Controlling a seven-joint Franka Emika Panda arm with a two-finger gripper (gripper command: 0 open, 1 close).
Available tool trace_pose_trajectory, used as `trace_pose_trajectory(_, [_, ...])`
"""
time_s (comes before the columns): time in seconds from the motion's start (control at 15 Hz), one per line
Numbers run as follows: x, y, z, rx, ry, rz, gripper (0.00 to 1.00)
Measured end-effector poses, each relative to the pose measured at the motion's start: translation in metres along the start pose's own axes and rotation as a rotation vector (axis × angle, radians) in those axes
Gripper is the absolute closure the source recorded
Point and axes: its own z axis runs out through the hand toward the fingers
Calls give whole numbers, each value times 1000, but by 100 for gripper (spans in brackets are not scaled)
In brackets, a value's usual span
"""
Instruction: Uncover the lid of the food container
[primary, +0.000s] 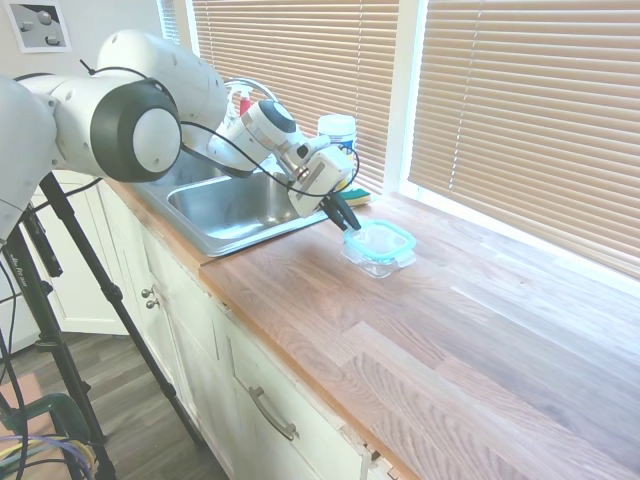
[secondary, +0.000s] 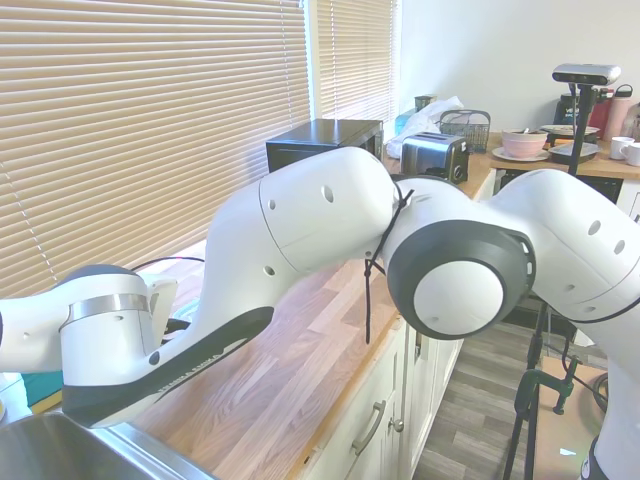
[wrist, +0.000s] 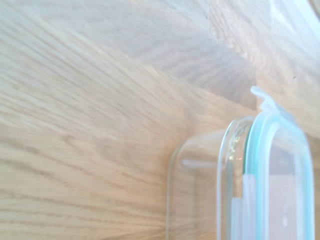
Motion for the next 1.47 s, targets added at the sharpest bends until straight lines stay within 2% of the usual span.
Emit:
trace_pose_trajectory(0.4, [40,18,-7,60,-122,66,100])
trace_pose_trajectory(0.73, [98,57,-13,126,-215,211,100])
trace_pose_trajectory(1.07, [152,102,9,202,-326,363,100])
trace_pose_trajectory(1.47, [176,170,63,269,-485,493,100])
